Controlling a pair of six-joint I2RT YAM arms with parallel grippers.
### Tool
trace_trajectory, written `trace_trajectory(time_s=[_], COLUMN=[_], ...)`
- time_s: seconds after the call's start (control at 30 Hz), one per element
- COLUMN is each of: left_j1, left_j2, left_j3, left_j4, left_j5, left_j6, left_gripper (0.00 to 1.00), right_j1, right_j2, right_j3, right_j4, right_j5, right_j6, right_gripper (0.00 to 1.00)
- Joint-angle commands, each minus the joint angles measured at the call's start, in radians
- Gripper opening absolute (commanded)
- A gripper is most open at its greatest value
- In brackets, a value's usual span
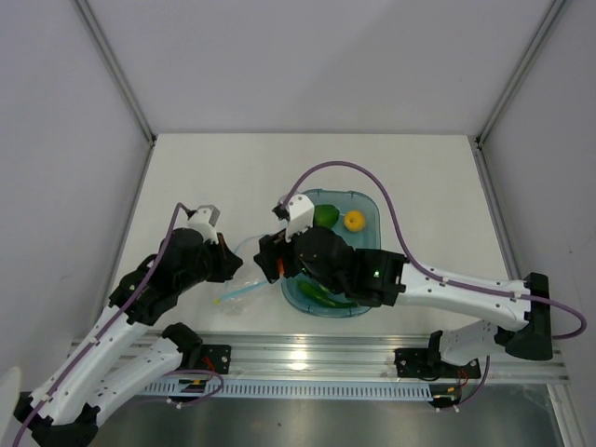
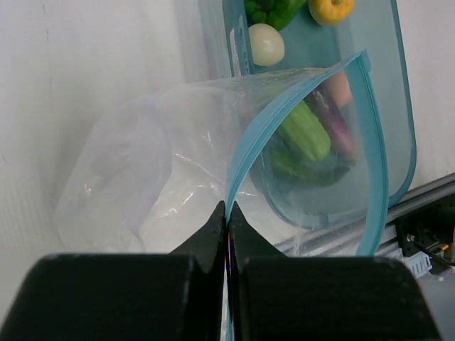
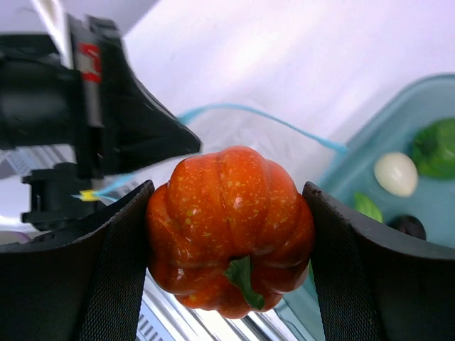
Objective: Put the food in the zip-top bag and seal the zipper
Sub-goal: Place the fake fruit in the zipper food storage bag.
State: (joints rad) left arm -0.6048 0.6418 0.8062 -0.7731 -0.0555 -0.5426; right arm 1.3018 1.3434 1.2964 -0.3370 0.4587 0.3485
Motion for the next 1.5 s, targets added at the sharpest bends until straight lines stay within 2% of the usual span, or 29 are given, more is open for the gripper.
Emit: trace_trajectory(time_s=[0.0,0.2,0.37,0.47,0.5,0.53,0.57,0.63,0.67,0.7,0.97,1.27,1.4,1.47], left_j1=[-0.003,-0.003,-0.003,-0.003,-0.004,-0.003,-0.003,-0.003,-0.004,-0.004,-0.003,-0.004,-0.003,-0.004], left_j2=[0.002,-0.025,-0.067,-0.088,-0.093,-0.096,-0.096,-0.097,-0.097,-0.099,-0.106,-0.120,-0.119,-0.125], left_j3=[0.022,0.033,0.037,0.031,0.028,0.024,0.025,0.022,0.022,0.022,0.040,0.044,0.042,0.030], left_j4=[0.006,0.005,-0.002,-0.002,0.000,0.000,0.001,0.008,0.009,0.012,0.006,-0.020,-0.034,-0.029], left_j5=[0.048,0.097,0.100,0.097,0.094,0.091,0.092,0.097,0.101,0.103,0.094,0.023,-0.012,-0.027], left_j6=[-0.011,-0.020,-0.014,-0.017,-0.020,-0.022,-0.023,-0.026,-0.029,-0.031,-0.039,-0.048,-0.049,-0.057], left_gripper=[0.00,0.01,0.01,0.01,0.01,0.01,0.01,0.01,0.01,0.01,0.01,0.01,0.01,0.01], right_j1=[0.021,0.019,0.013,0.007,0.008,0.008,0.008,0.008,0.007,0.007,0.005,-0.029,-0.102,-0.181], right_j2=[0.075,0.194,0.220,0.212,0.208,0.201,0.198,0.194,0.192,0.192,0.174,0.017,-0.104,-0.174], right_j3=[0.092,0.208,0.201,0.185,0.179,0.178,0.173,0.167,0.165,0.167,0.181,0.129,0.020,-0.032], right_j4=[0.075,0.044,0.035,0.023,0.020,0.018,0.018,0.018,0.019,0.018,0.021,-0.079,-0.134,-0.143], right_j5=[0.025,0.052,0.054,0.032,0.031,0.029,0.028,0.017,0.014,0.011,0.018,0.173,0.199,0.164], right_j6=[-0.045,-0.029,-0.002,0.012,0.015,0.018,0.020,0.018,0.020,0.021,0.021,0.096,0.167,0.196], right_gripper=[0.21,0.27,0.34,0.43,0.56,0.64,0.76,0.86,0.95,0.98,0.99,0.99,0.97,0.90])
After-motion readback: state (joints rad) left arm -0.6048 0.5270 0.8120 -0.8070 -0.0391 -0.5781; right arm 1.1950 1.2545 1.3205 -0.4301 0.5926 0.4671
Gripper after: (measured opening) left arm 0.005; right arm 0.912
